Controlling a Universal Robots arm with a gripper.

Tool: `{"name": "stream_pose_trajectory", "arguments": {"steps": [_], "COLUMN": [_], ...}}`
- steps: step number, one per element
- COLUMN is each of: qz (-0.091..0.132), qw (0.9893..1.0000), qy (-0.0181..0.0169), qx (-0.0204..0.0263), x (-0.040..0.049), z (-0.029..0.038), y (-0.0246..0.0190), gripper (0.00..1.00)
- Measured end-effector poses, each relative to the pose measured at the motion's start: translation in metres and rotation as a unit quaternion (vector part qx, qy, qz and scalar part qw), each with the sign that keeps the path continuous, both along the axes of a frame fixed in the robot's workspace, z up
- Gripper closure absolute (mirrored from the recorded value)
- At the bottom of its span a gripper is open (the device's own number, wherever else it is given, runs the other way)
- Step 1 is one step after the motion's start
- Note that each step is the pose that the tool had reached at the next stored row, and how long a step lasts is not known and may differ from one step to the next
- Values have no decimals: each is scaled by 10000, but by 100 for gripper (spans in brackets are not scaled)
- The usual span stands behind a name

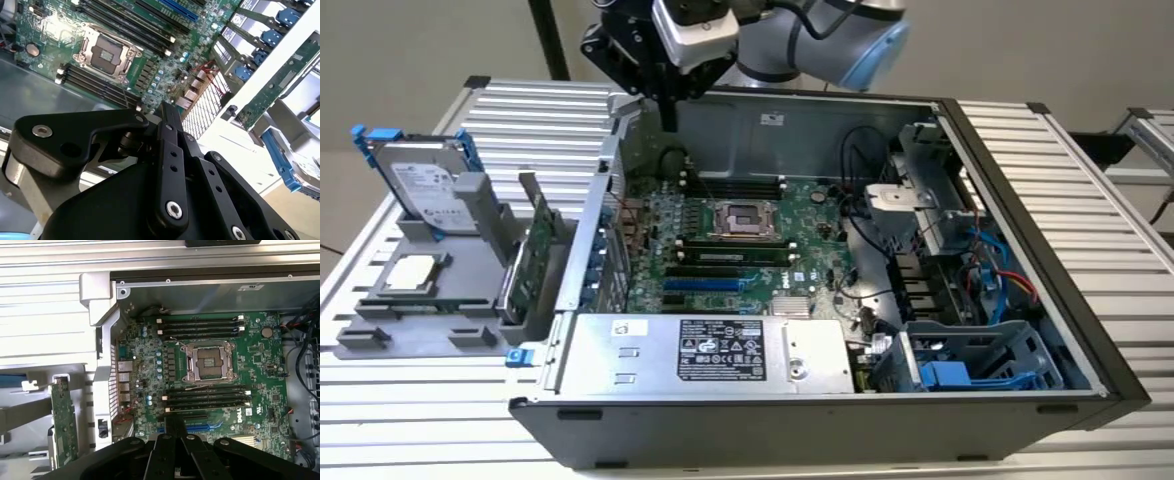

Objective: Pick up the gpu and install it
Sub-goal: 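Reach for the gpu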

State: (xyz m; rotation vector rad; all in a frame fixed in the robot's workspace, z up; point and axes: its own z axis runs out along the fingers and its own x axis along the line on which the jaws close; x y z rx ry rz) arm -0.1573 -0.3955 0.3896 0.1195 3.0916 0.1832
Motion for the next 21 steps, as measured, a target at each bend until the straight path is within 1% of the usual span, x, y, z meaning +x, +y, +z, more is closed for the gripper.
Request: {"name": "stream_pose_trajectory", "arguments": {"steps": [21], "qz": [0], "qw": [10000], "qy": [0], "qx": [0], "x": [-260], "z": [0], "y": [0], "gripper": [100]}}
